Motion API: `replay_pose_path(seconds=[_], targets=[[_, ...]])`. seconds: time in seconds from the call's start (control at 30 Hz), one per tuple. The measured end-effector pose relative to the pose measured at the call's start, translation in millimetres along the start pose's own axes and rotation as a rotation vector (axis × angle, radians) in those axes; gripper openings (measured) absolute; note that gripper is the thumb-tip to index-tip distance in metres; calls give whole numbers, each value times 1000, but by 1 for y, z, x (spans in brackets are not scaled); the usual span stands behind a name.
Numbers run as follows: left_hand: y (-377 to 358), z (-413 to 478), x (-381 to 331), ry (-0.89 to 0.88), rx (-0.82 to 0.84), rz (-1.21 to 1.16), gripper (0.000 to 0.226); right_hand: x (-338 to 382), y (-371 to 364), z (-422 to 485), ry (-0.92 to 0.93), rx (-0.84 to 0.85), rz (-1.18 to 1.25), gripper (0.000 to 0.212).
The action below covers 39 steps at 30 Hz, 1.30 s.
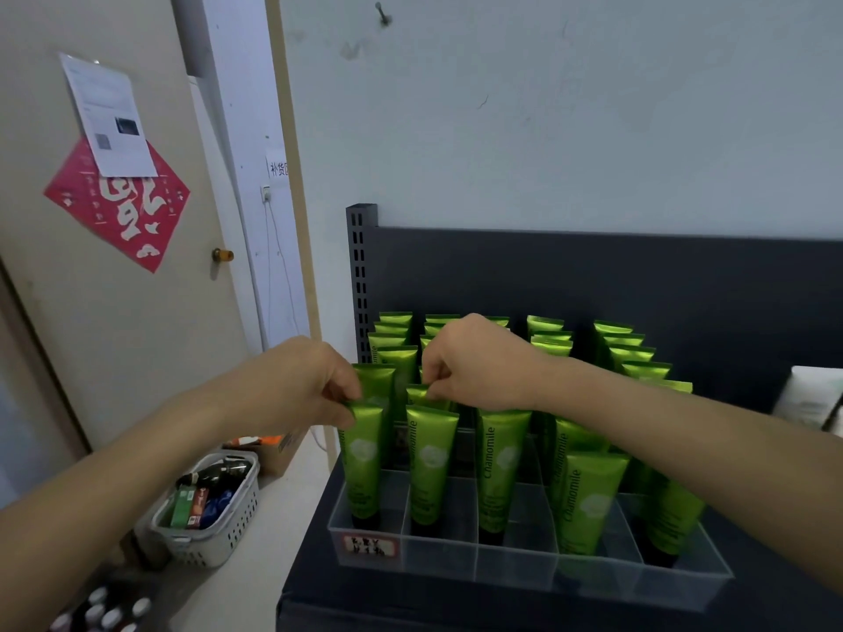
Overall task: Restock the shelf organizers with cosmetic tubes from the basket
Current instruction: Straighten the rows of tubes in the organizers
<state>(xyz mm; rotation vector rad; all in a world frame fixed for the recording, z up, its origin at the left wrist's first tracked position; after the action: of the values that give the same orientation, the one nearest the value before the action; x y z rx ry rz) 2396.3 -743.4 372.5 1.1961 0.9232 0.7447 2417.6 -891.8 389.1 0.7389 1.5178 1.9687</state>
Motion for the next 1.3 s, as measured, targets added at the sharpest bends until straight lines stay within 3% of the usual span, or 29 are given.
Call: replay_pose_path(seconds=[0.1,0.2,0.27,0.37,0.43,0.6,0.8,1.03,1.3], targets=[[-1,0,5,21,-20,-16,10,-1,3,-1,-3,41,3,20],[1,-3,5,37,-22,-70,16,1,18,-7,-15,-33,64,23],[8,-5,3,31,-51,-110,35,8,26,-14,10,-56,89,21],[18,-2,4,42,-112,-124,52,22,16,-24,51,86,18,23],[23,1,5,60,-158,-100,49,26,5,-27,70,147,-45,20],[24,8,10,79,-242,-108,23,19,3,-26,33,64,-34,16],[27,28,23,69,-393,-51,16,18,6,-30,56,83,37,21],[17,69,27,19,-248,16,18,-24,39,-12,-132,-134,136,14],[6,99,13,-21,-75,125,18,-35,25,0,-174,-122,161,15]])
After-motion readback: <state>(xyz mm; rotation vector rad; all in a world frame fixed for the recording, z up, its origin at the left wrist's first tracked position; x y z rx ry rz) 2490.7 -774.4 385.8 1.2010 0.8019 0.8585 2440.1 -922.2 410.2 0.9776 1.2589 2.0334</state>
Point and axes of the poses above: each hand's wrist, its own z-axis towards the middle knuckle, its own y-axis out of the back of the hand, x = y × z, the point moved 6 cm from there along z, towards the middle knuckle, and after that the axes turned 2 degrees about z, right-handed, at the moved point
